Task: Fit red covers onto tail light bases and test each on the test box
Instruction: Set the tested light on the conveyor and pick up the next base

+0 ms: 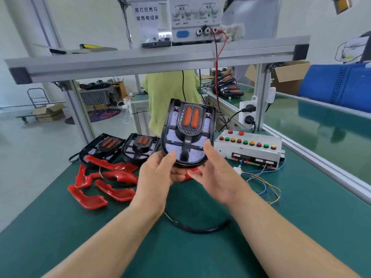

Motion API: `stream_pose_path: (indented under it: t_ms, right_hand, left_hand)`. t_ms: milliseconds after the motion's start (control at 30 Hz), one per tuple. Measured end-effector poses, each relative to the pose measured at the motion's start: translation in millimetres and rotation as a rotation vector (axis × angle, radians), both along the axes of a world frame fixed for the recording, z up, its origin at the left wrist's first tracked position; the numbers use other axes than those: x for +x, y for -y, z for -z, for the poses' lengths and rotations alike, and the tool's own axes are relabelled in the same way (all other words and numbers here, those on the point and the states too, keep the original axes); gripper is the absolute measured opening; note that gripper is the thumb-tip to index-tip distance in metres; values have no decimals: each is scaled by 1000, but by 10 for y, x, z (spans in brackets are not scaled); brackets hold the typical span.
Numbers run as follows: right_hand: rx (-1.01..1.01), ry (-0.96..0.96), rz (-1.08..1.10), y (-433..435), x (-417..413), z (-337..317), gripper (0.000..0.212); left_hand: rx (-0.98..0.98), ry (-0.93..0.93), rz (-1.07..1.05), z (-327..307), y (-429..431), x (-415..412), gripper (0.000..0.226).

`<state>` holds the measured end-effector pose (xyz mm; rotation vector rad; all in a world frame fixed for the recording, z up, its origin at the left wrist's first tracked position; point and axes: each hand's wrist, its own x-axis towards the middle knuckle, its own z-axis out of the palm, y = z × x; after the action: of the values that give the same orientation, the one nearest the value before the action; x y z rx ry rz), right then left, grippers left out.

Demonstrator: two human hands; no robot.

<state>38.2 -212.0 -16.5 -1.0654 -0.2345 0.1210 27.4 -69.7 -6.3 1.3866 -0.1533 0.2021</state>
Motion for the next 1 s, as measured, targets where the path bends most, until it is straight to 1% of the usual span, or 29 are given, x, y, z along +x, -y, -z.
stream_pose_path:
  t_ms: [67,133,167,200,233,300,367,400,467,533,567,600,633,667,700,767,833,900,933,1000]
  right_hand:
    - [165,30,-46,48,-8,-14,55]
    - [289,28,-11,122,6,-8,47]
    - [345,36,3,160,19,-11,43]
    - [396,45,18,195,33,-15,43]
    - [442,47,29,230,51,-17,45]
    - [518,50,35,285,77,-35,46]
    - [569,65,27,322,93,-37,40]
    - [583,75,21,336,100,-31,37]
    - [596,89,7,352,110,-15,34]
    - [607,98,-7,357,118,-4,33]
    - [606,104,-11,355,115,-7,33]
    - [604,111,-16,350,107,-15,34]
    - [603,117,-22,346,98,-25,34]
    - [602,122,-29,341,89,-35,34]
    - [598,128,-36,340,78,-45,34]
    - [592,132,-58,345,68,-56,35]
    - [585,115,-73,361,64,-65,35]
    - [555,88,-88,378,65,-62,36]
    - [528,72,-99,381,66,-54,37]
    - [453,33,-124,374,68,-40,41]
  left_hand:
    - [64,-8,96,60,100,-108,15]
    - [134,-33,186,75,106,-123,15]
    - [206,-47,216,68,63,-96,16]
    - [316,-50,214,56,-7,-53,18]
    - [448,-44,175,49,-94,5,19]
    - [688,-35,18,53,-280,122,19]
    - [870,-33,-118,62,-395,190,23]
    - [924,-56,-128,64,-404,200,29]
    - [1012,-178,-13,55,-339,184,46]
    - [1199,-304,178,69,-222,149,56]
    - [1280,-333,262,93,-163,131,56]
    - [1318,-340,322,120,-108,111,52]
    - [1303,-333,357,153,-65,94,45]
    - [1238,-328,375,184,-32,83,37]
    - [1130,-334,375,207,-9,77,31]
    - [834,-380,312,214,-20,87,24]
    - [541,-423,209,165,-117,144,24]
    - [294,-434,125,73,-273,206,28]
    - [202,-426,89,32,-357,228,29]
    - [90,-387,26,-15,-494,254,28]
